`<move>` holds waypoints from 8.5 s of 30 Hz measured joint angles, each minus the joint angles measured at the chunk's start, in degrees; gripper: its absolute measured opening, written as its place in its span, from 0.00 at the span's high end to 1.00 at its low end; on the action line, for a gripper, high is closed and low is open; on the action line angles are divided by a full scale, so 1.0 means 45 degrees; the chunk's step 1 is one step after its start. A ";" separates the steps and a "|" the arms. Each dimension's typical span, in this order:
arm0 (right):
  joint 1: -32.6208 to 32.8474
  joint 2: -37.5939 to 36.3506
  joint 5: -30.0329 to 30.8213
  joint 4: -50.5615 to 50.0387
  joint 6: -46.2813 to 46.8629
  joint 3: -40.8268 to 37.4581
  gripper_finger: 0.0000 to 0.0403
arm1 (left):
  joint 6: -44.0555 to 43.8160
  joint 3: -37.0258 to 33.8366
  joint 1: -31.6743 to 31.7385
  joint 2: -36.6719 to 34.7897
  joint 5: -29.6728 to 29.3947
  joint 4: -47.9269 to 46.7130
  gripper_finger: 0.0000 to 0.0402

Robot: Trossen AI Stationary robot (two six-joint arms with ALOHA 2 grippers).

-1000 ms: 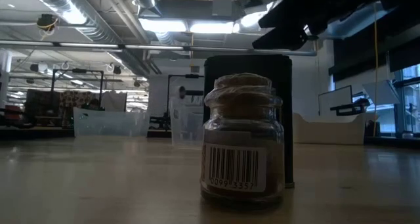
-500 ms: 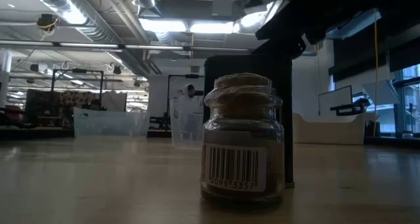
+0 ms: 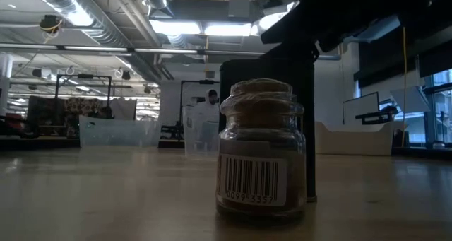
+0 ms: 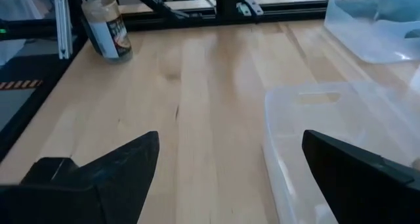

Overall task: Sort spices by type
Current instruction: Put the gold seasoning bottle into the bottom transparent bin, then put the black seasoning can into the top transparent bin

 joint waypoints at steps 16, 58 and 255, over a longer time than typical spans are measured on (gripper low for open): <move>0.0002 0.0000 -0.0002 0.0094 -0.0059 0.0000 0.07 | -0.4534 -0.0093 -0.1334 0.0511 0.1730 -0.2900 0.28; 0.0005 -0.0015 -0.0005 -0.0001 -0.0262 0.0000 0.07 | -0.4419 -0.0146 -0.1728 0.1573 0.2117 -0.2708 0.28; 0.0000 -0.0010 0.0010 -0.1087 -0.0665 -0.0005 0.07 | 0.8302 0.5275 0.8442 0.4266 0.0481 -0.3173 0.20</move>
